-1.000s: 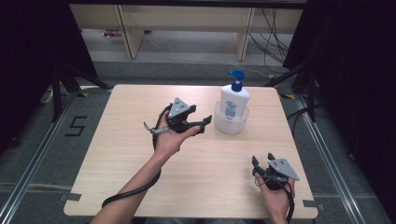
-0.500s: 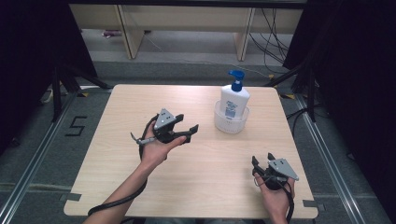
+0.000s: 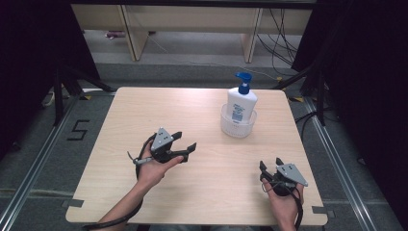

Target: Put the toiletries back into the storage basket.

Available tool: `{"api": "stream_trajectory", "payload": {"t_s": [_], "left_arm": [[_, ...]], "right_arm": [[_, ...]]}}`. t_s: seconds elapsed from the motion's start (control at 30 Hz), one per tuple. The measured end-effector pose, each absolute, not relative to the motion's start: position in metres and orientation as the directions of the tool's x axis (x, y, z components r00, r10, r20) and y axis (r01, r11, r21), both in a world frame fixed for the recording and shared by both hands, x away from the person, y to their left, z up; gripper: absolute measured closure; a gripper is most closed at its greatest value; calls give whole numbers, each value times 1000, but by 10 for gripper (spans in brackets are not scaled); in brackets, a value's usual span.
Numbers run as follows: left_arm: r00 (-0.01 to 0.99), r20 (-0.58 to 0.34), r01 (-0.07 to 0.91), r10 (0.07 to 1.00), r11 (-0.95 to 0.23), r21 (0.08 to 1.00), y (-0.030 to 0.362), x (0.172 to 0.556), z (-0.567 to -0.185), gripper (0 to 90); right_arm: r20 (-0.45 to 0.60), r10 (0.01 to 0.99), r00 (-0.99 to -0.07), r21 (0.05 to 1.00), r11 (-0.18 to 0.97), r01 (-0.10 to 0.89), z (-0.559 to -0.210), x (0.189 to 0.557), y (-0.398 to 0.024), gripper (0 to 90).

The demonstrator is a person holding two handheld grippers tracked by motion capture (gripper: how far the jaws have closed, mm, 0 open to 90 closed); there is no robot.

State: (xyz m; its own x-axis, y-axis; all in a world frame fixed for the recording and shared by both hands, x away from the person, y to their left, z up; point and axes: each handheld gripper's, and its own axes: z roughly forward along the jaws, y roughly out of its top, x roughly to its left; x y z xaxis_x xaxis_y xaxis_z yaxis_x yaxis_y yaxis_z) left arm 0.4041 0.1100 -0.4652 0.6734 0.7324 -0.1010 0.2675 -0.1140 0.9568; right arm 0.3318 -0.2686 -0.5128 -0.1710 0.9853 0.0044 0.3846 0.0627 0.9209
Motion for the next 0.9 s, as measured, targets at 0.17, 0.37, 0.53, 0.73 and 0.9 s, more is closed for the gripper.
{"api": "stream_trajectory", "payload": {"t_s": [0.17,0.37,0.53,0.73,0.9], "left_arm": [[654,-97,280,750,-120,953,125,399,-479,269],[626,-100,299,774,-119,947,142,391,-497,271],[600,-117,305,791,-92,948,154,384,-511,270],[589,-118,285,800,-68,956,159,382,-516,278],[590,-112,283,799,-75,956,159,382,-519,284]], "right_arm": [[5,985,-170,921,62,385,-513,332,-268,379],[-24,982,-189,925,93,368,-513,334,-271,379],[-30,982,-187,925,98,366,-513,334,-271,379],[-51,981,-187,927,116,357,-513,334,-270,379],[-48,982,-185,927,112,358,-513,333,-271,379]]}}
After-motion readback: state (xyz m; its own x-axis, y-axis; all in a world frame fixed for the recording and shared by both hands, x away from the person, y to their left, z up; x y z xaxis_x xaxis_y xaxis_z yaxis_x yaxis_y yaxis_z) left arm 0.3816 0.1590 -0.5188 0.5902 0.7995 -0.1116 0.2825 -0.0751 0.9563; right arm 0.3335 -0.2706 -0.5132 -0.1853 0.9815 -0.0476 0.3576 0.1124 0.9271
